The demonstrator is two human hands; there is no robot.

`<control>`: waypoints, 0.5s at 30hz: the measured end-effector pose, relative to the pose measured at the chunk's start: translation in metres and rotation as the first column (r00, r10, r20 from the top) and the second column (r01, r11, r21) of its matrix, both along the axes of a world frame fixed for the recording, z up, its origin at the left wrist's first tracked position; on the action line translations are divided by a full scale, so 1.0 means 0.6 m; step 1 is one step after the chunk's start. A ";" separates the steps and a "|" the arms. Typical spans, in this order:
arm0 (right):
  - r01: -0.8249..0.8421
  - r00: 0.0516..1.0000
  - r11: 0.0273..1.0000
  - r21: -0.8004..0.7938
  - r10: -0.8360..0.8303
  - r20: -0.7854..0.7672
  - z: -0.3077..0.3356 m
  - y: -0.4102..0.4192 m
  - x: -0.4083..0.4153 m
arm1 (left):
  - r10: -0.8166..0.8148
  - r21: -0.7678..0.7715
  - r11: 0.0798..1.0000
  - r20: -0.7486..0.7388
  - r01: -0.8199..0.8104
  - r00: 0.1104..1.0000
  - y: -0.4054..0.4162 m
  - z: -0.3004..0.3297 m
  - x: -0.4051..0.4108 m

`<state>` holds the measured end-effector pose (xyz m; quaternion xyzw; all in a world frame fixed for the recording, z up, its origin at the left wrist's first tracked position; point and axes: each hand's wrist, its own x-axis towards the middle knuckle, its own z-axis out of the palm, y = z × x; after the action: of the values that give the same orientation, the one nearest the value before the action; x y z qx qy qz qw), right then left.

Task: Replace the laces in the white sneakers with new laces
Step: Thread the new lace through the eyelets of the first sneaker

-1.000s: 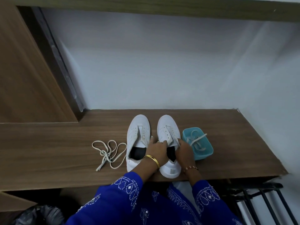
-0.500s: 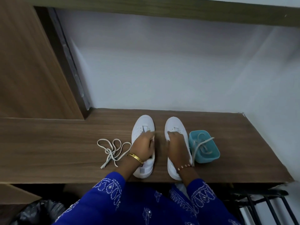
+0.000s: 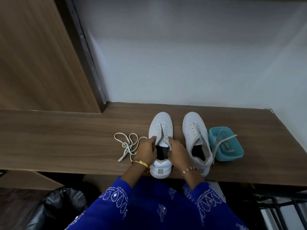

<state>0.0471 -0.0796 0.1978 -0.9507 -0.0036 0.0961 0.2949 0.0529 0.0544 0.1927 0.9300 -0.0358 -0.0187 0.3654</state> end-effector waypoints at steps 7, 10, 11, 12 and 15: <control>-0.010 1.000 1.000 0.006 0.010 0.006 0.010 -0.006 -0.008 | 0.014 -0.015 1.000 -0.021 -0.014 1.000 -0.003 -0.013 -0.016; 0.040 0.996 0.999 0.022 -0.042 0.080 0.023 -0.002 0.000 | 0.019 -0.103 0.995 -0.022 -0.021 1.000 0.012 -0.009 -0.013; 0.043 0.992 0.999 0.026 -0.046 0.119 0.029 0.001 0.000 | 0.043 -0.129 0.991 -0.006 -0.044 0.999 0.020 -0.008 -0.013; 0.041 0.986 0.999 0.032 -0.046 0.158 0.035 0.003 0.000 | 0.076 -0.145 0.987 0.016 -0.073 0.997 0.028 -0.009 -0.013; 0.004 0.968 0.996 0.092 -0.027 0.250 0.046 0.013 -0.004 | 0.155 -0.076 0.986 0.071 -0.150 0.985 0.052 -0.023 -0.015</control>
<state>0.0446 -0.0718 0.2255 -0.9408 -0.0380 -0.0273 0.3357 0.0440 0.0859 0.1790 0.9165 0.0210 0.0463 0.3968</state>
